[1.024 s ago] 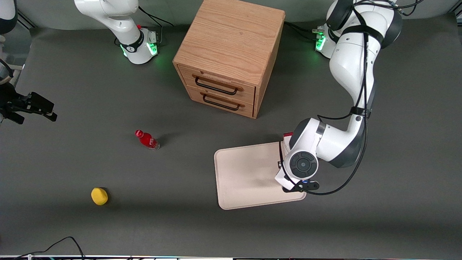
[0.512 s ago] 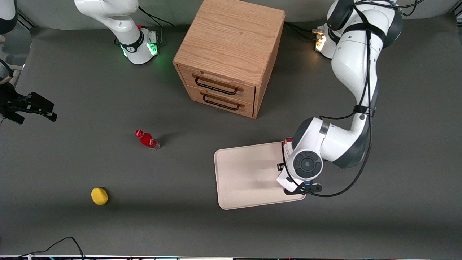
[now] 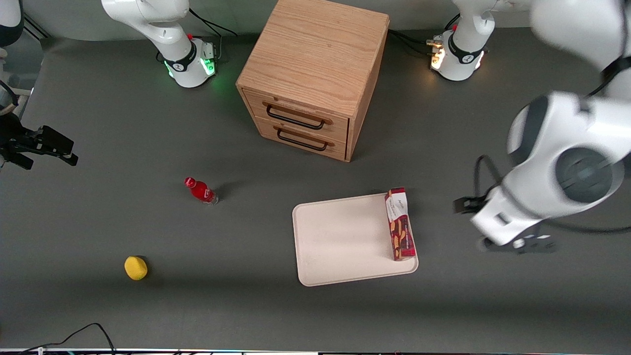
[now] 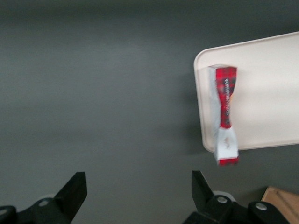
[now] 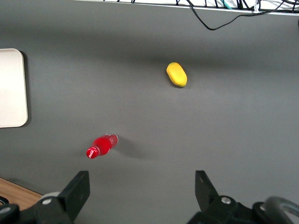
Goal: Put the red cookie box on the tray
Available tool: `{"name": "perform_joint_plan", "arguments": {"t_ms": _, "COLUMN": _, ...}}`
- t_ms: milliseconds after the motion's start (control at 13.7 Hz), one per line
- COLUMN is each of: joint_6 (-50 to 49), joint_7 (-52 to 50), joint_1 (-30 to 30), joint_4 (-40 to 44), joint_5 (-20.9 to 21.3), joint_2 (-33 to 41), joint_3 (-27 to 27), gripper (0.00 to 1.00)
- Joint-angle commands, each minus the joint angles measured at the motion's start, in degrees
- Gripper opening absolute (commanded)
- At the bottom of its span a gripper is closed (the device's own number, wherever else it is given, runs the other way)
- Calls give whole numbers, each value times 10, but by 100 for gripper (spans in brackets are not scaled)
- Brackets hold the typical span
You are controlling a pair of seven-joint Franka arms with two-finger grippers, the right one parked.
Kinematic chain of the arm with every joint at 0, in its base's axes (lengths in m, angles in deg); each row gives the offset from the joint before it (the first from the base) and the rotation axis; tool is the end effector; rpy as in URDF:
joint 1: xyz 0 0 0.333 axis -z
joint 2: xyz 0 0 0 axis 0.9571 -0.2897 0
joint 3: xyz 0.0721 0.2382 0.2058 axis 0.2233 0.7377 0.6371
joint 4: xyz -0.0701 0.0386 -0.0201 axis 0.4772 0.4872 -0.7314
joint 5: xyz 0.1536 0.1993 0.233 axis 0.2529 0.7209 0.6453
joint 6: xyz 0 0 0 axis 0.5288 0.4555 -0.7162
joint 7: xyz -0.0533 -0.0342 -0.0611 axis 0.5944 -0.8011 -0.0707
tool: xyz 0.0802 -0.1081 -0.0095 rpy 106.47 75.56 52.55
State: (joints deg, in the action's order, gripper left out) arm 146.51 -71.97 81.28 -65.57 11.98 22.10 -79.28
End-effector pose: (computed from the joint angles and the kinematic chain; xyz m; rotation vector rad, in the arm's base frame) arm 0.6180 -0.1313 0.5070 -3.0278 0.0695 0.1489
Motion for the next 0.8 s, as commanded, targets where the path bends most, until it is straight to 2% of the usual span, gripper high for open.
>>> {"name": "perform_joint_plan", "arguments": {"t_ms": 0, "joint_6": 15, "joint_7": 42, "joint_1": -19, "joint_4": -143, "joint_5": -17, "joint_2": 126, "joint_3": -1, "gripper": 100}}
{"name": "perform_joint_plan", "arguments": {"t_ms": 220, "joint_6": 54, "joint_7": 59, "joint_1": -48, "joint_4": -265, "joint_5": -72, "joint_2": 244, "joint_3": 1, "gripper": 100}}
{"name": "perform_joint_plan", "arguments": {"t_ms": 366, "joint_6": 55, "joint_7": 88, "joint_1": -64, "joint_4": -309, "joint_5": -96, "joint_2": 296, "joint_3": 6, "gripper": 100}}
{"name": "perform_joint_plan", "arguments": {"t_ms": 732, "joint_6": 53, "joint_7": 135, "joint_1": -90, "joint_4": -341, "joint_5": -102, "joint_2": 336, "joint_3": 31, "gripper": 100}}
